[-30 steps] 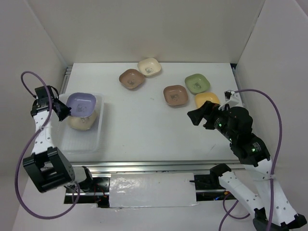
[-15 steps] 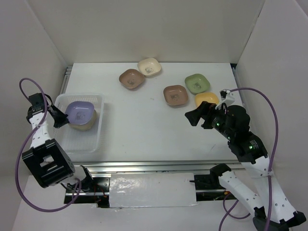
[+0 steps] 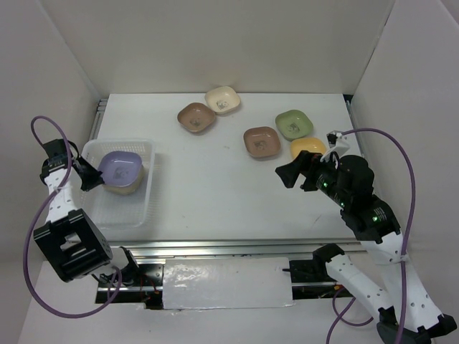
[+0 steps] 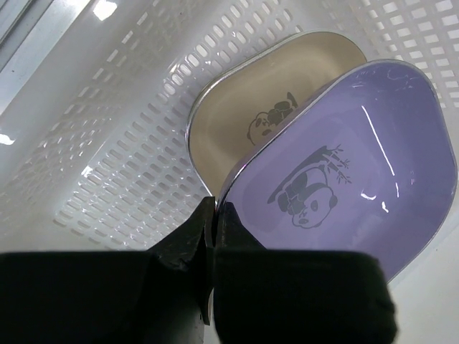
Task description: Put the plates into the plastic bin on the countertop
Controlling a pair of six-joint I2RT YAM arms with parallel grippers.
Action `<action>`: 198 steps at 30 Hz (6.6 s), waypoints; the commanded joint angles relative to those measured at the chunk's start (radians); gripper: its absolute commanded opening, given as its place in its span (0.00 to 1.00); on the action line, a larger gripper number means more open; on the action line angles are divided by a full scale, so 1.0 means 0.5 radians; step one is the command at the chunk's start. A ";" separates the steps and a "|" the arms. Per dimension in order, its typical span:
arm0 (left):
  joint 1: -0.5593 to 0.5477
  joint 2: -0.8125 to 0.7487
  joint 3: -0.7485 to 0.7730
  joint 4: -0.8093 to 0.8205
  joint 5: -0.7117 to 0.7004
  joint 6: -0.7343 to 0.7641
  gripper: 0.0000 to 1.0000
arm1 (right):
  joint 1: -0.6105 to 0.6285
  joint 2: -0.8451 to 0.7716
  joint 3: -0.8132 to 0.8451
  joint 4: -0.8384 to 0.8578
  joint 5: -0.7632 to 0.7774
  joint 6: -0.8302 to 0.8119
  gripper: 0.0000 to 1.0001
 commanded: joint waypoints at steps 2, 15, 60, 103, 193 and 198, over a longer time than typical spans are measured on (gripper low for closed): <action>0.002 0.028 0.055 0.008 -0.080 0.050 0.00 | 0.002 0.002 0.044 0.083 -0.048 -0.054 1.00; -0.295 -0.084 0.359 -0.173 -0.383 -0.082 0.99 | 0.005 -0.035 0.016 0.089 -0.066 -0.066 1.00; -2.404 2.317 2.179 0.422 -0.945 -0.991 0.30 | -0.151 -0.302 -0.146 -0.006 0.363 0.228 1.00; -0.522 -0.452 0.024 0.085 -0.767 -0.927 0.99 | -0.185 -0.065 -0.155 0.178 0.188 0.222 1.00; -0.964 -0.566 0.102 -0.130 -0.810 -0.818 0.00 | 0.285 1.119 0.271 0.378 0.250 0.437 1.00; -0.606 -0.662 -0.100 -0.121 -0.859 -1.061 0.00 | 0.192 1.088 0.179 0.375 0.170 0.394 1.00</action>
